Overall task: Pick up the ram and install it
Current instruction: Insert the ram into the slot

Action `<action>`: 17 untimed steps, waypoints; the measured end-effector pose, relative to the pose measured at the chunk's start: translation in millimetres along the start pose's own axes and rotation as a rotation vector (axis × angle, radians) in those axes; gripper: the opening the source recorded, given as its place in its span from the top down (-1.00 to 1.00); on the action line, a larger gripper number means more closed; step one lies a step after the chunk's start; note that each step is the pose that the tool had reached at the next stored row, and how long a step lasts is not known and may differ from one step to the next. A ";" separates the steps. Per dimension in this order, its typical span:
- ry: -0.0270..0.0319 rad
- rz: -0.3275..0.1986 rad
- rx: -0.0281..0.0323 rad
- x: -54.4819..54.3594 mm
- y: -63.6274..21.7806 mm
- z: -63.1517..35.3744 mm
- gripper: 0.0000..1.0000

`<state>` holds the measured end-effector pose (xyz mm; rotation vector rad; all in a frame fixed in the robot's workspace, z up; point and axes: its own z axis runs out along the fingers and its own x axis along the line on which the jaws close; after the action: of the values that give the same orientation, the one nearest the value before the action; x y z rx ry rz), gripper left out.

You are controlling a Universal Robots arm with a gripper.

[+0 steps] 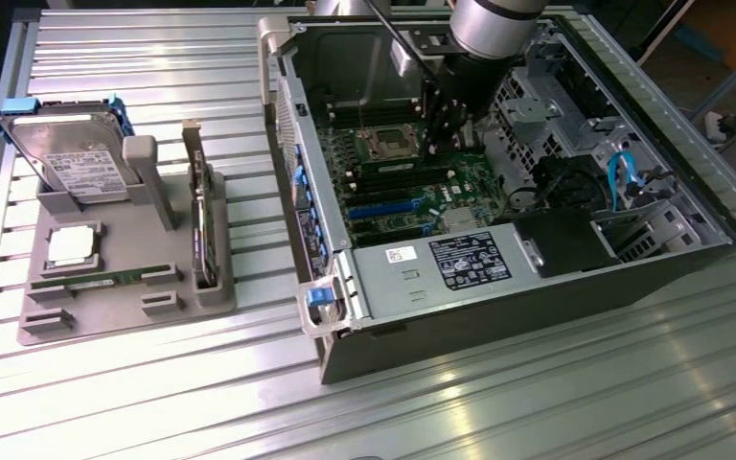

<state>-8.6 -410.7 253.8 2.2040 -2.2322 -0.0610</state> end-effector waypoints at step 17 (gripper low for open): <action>-0.0004 0.004 0.0002 0.7 0.1 0.1 0.76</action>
<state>-8.7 -411.3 253.7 2.1999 -2.2368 -0.0613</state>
